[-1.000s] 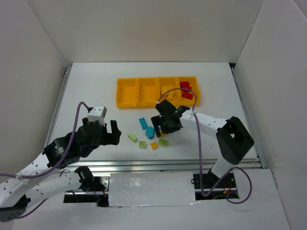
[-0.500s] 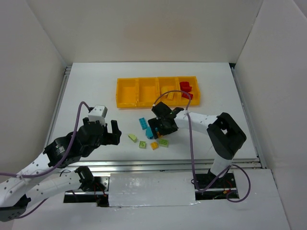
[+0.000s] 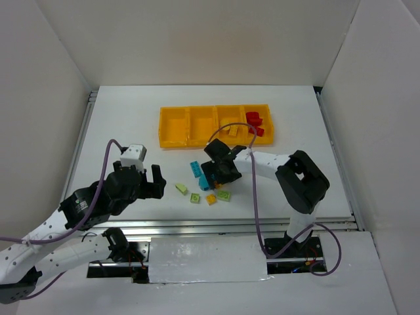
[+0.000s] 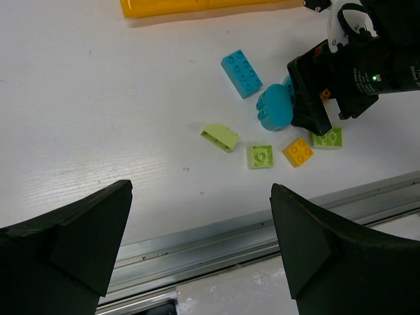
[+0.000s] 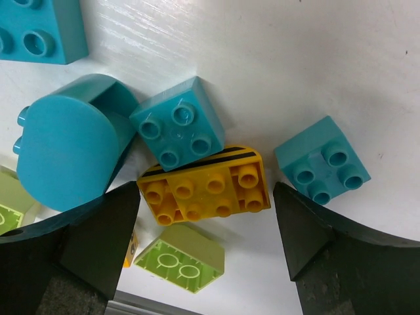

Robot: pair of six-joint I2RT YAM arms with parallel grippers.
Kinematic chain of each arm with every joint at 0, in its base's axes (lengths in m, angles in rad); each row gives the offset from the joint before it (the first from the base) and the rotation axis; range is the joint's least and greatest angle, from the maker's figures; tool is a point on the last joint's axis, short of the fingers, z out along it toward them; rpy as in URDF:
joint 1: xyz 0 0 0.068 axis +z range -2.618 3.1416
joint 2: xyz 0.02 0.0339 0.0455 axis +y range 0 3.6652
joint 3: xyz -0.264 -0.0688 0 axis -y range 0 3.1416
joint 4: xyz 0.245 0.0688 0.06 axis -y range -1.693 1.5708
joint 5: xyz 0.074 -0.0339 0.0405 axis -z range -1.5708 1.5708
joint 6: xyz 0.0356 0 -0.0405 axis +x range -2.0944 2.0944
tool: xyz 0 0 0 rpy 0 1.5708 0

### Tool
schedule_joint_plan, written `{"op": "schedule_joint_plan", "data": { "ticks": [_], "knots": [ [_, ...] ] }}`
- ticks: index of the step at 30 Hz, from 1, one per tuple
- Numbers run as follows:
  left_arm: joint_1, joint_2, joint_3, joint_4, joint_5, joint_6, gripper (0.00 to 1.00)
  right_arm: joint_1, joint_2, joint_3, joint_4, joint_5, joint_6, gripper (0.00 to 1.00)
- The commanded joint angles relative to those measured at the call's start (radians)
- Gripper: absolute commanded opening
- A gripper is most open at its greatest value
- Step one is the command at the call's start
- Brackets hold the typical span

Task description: Sort the legos into containers by color

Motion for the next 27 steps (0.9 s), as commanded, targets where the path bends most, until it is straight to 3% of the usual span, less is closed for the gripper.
{"op": "schedule_joint_plan", "data": {
  "ticks": [1,12,17,22,27],
  "knots": [
    [-0.007,-0.011,-0.011,0.028,0.01,0.013,0.99,0.004,0.03,0.043,0.005,0.032,-0.037,0.9],
    [-0.005,-0.017,-0.014,0.034,0.021,0.019,0.99,0.004,0.047,0.062,0.019,0.03,-0.065,0.85],
    [-0.005,-0.016,-0.014,0.037,0.024,0.022,0.99,0.004,0.024,0.059,0.026,0.055,-0.054,0.63],
    [-0.005,-0.013,-0.014,0.035,0.024,0.022,0.99,0.002,-0.016,0.059,0.017,0.064,-0.037,0.48],
    [-0.005,-0.016,-0.013,0.035,0.019,0.019,1.0,0.002,-0.113,0.083,-0.029,0.078,-0.003,0.45]
  ]
}}
